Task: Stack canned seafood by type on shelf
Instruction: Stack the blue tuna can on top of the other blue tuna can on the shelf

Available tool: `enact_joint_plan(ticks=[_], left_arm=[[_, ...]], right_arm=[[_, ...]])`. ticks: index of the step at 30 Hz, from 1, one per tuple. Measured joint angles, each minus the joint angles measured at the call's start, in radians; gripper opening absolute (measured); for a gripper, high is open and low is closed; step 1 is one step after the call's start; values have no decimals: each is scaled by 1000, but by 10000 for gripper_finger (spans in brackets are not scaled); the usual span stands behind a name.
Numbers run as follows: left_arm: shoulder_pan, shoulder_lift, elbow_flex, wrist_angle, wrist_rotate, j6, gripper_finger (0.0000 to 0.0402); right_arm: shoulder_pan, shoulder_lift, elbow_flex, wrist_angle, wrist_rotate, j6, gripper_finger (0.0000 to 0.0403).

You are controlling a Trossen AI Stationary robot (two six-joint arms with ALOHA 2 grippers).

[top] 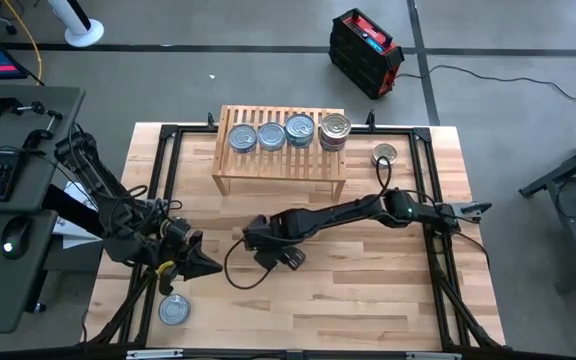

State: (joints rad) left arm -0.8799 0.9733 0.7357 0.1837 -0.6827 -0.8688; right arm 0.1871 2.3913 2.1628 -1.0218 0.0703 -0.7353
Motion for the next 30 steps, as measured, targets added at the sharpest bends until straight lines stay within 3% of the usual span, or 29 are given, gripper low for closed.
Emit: enact_joint_plan(ticks=[5, 10, 12, 21, 26, 30], left_arm=[[0, -12, 0, -6, 0, 36, 0], [-7, -91, 0, -54, 1, 77, 0], [-13, -133, 0, -68, 2, 108, 0], [-13, -261, 0, -100, -2, 235, 0], [-12, -260, 0, -111, -34, 241, 0], [-12, -259, 0, -134, -37, 238, 0]], right_arm=[[23, 1, 33, -35, 44, 91, 114], [26, -7, 145, -58, 87, 181, 113], [22, -15, 195, -33, 158, 185, 113], [-63, -108, 178, 333, 554, 78, 113], [-154, -112, 173, 501, 624, -4, 113], [-235, -112, 172, 564, 619, -7, 113]])
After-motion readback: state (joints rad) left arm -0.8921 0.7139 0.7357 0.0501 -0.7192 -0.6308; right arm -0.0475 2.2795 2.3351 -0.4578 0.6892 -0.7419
